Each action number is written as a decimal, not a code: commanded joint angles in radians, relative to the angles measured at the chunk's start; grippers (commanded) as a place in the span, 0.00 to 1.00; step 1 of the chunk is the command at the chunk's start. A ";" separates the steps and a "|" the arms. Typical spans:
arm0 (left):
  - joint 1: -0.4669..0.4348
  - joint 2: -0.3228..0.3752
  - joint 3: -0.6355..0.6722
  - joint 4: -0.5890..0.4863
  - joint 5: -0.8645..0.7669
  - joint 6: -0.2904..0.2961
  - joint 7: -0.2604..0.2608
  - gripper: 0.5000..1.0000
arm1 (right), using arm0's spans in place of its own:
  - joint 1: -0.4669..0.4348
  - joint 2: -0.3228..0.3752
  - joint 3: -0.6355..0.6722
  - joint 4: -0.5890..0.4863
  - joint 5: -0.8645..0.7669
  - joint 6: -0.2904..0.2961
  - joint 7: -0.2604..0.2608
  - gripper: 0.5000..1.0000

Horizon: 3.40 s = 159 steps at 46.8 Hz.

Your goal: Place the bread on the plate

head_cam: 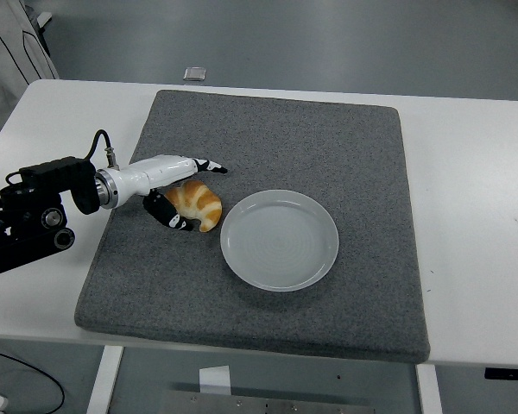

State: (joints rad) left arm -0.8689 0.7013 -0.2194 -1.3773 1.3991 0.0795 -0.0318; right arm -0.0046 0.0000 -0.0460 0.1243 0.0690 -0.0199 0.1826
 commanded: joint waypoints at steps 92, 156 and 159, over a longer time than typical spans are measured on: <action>-0.249 0.096 -0.009 -0.011 0.072 -0.073 -0.030 0.00 | 0.000 0.000 0.000 0.000 0.000 0.000 0.000 0.86; -0.556 -0.126 -0.003 -0.008 -0.147 -0.283 -0.028 0.00 | 0.000 0.000 0.000 0.000 0.000 0.000 0.000 0.86; -0.550 -0.128 0.003 -0.008 -0.146 -0.283 -0.028 0.00 | -0.002 0.000 0.000 0.000 0.000 0.000 0.000 0.86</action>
State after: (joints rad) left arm -1.4253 0.5751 -0.2219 -1.3852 1.2505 -0.2043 -0.0598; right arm -0.0049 0.0000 -0.0460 0.1242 0.0690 -0.0199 0.1825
